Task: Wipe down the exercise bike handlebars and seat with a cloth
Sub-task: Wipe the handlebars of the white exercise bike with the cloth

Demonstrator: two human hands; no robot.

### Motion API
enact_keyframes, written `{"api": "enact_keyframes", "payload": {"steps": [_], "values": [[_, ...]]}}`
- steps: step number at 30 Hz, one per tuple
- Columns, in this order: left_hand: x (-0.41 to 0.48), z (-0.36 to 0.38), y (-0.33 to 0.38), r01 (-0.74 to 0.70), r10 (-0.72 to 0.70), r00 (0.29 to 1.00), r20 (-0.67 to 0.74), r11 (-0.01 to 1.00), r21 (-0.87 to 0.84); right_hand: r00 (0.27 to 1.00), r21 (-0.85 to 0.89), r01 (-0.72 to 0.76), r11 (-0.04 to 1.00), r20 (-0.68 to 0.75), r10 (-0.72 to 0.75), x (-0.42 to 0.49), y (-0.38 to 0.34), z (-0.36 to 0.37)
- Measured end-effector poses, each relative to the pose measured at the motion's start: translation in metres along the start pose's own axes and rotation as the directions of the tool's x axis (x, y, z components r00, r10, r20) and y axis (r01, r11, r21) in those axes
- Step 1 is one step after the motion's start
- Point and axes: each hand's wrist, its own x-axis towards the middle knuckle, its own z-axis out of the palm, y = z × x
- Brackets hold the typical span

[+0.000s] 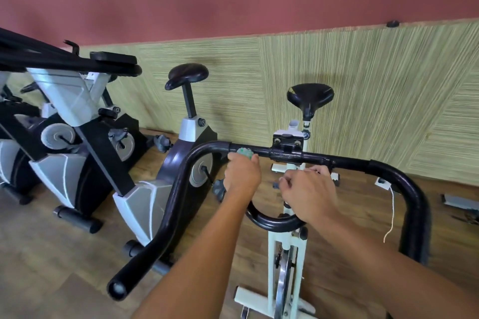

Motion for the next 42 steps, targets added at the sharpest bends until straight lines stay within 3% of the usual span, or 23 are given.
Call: {"api": "enact_keyframes", "payload": {"steps": [5, 13, 20, 26, 31, 33, 36, 38, 42], "values": [[-0.023, 0.001, -0.011, -0.004, 0.004, 1.000, -0.022, 1.000, -0.003, 1.000, 0.025, 0.000, 1.000, 0.008, 0.000, -0.002, 0.001, 0.000], [-0.088, 0.009, -0.048, 0.056, -0.057, 0.998, -0.003, 0.985, -0.163, 1.000, 0.038, -0.010, 0.999, -0.020, 0.011, -0.004, 0.000, 0.001], [-0.027, 0.000, -0.021, -0.008, 0.006, 1.000, 0.022, 0.998, 0.059, 0.999, 0.008, -0.008, 1.000, -0.036, 0.008, -0.003, -0.001, 0.003], [-0.007, -0.004, -0.003, -0.061, 0.060, 0.998, 0.012, 0.994, 0.087, 1.000, 0.009, -0.003, 1.000, -0.021, 0.003, -0.004, 0.000, 0.003], [-0.004, -0.025, -0.001, -0.140, 0.121, 0.988, 0.098, 0.966, 0.219, 0.996, 0.194, -0.081, 0.978, 0.047, 0.073, -0.002, -0.004, -0.014], [-0.005, -0.037, 0.002, -0.222, 0.205, 0.975, 0.085, 0.915, 0.337, 0.977, 0.430, -0.203, 0.880, 0.152, 0.151, 0.004, -0.009, -0.024], [-0.011, -0.046, 0.010, -0.379, 0.387, 0.920, 0.059, 0.843, 0.382, 0.941, 0.754, -0.332, 0.567, 0.220, 0.258, 0.014, -0.023, -0.044], [-0.016, -0.050, 0.018, -0.506, 0.513, 0.856, 0.070, 0.800, 0.323, 0.900, 0.841, -0.419, 0.342, 0.336, 0.277, 0.017, -0.035, -0.058], [-0.018, -0.056, 0.033, -0.707, 0.695, 0.707, 0.130, 0.694, 0.138, 0.820, 0.845, -0.534, -0.015, 0.522, 0.232, 0.015, -0.054, -0.079]]}}
